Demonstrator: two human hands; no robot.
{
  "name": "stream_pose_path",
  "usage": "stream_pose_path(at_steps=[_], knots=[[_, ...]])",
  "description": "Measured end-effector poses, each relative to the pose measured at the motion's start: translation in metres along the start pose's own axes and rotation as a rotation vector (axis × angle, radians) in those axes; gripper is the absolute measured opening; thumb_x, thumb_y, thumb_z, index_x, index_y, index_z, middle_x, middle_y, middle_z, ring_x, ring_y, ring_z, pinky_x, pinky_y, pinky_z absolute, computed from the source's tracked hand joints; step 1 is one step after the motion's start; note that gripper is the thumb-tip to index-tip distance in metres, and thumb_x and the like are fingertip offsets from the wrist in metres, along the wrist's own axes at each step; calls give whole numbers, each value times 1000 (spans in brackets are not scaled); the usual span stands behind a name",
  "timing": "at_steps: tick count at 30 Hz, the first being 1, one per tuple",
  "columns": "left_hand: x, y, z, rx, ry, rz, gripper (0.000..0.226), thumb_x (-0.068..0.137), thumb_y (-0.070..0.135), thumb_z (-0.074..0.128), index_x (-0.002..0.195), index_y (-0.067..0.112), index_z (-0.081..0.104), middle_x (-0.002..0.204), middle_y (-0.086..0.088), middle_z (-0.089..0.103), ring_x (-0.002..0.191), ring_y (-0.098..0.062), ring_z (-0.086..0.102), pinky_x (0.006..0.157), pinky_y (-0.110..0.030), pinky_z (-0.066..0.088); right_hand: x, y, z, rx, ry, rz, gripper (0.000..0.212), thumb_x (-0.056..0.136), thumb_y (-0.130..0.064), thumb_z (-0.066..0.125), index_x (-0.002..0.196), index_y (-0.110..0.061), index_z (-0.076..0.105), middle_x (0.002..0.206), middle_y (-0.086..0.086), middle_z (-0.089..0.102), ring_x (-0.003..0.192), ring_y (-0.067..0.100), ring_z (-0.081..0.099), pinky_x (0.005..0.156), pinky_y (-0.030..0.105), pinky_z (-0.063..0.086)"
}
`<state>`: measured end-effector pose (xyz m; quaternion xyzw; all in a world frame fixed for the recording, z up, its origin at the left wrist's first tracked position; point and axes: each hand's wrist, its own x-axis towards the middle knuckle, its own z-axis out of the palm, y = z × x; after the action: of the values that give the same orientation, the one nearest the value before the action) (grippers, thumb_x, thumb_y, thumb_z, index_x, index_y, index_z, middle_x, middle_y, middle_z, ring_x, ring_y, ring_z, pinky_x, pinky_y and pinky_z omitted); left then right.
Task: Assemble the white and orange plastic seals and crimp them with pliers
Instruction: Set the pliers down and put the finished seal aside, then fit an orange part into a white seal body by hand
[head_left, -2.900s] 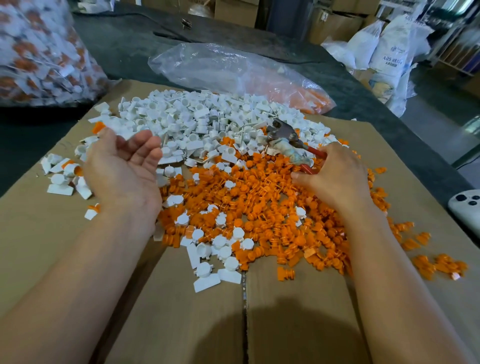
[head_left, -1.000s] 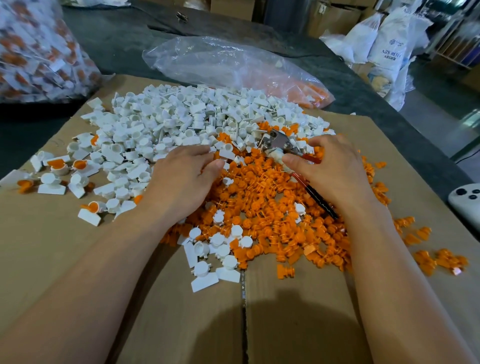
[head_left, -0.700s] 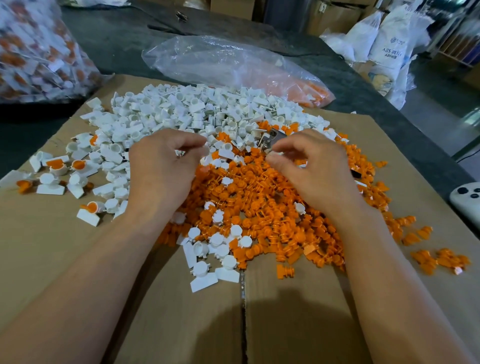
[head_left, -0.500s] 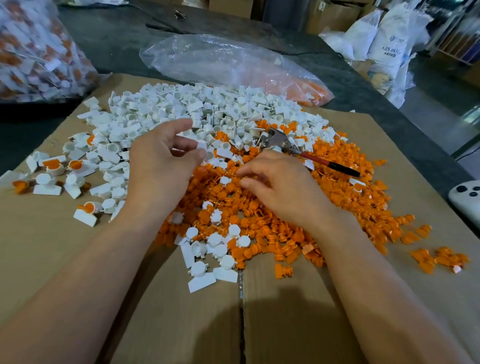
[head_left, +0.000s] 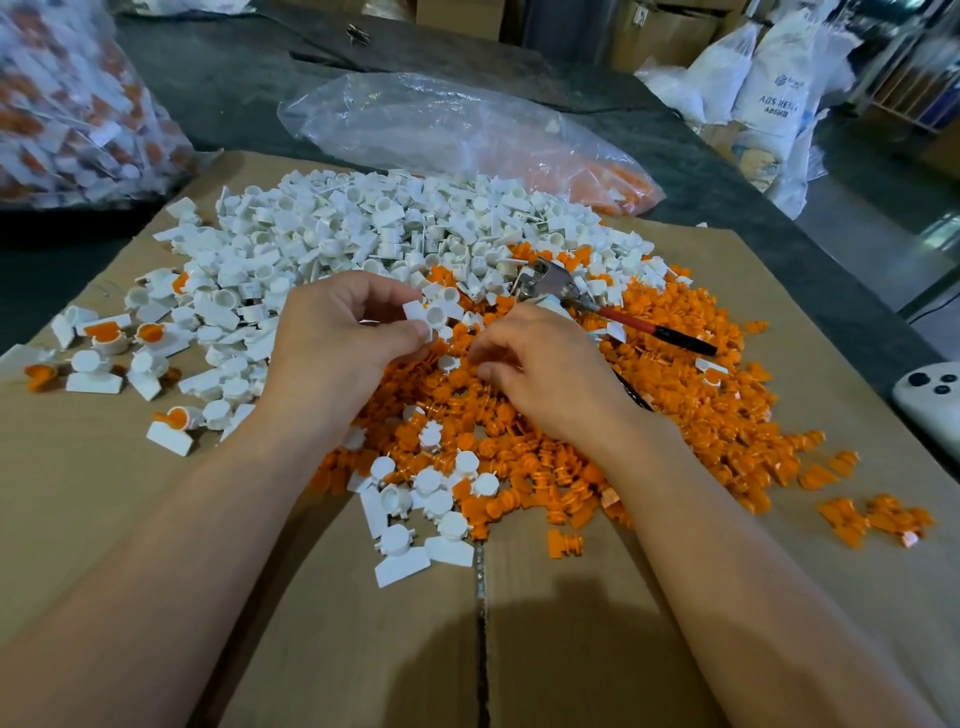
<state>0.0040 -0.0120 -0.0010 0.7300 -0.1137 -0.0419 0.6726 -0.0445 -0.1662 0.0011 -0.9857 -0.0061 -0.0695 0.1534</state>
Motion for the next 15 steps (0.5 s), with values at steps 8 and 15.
stream_pose_path(at_steps=[8, 15], knots=[[0, 2, 1, -41, -12, -33, 23, 76, -7, 67, 74, 14, 62, 67, -6, 66, 52, -6, 64, 58, -17, 55, 1, -1, -1, -31, -33, -1, 24, 89, -26, 57, 111, -18, 62, 109, 2, 52, 106, 18, 46, 80, 26, 35], [0, 1, 1, -87, -14, -64, 21, 79, -6, 65, 74, 14, 61, 65, -6, 65, 53, -8, 66, 43, -13, 46, 2, -3, 0, -57, -8, 38, 17, 89, -27, 57, 101, -17, 63, 104, 1, 53, 103, 18, 48, 82, 30, 38]])
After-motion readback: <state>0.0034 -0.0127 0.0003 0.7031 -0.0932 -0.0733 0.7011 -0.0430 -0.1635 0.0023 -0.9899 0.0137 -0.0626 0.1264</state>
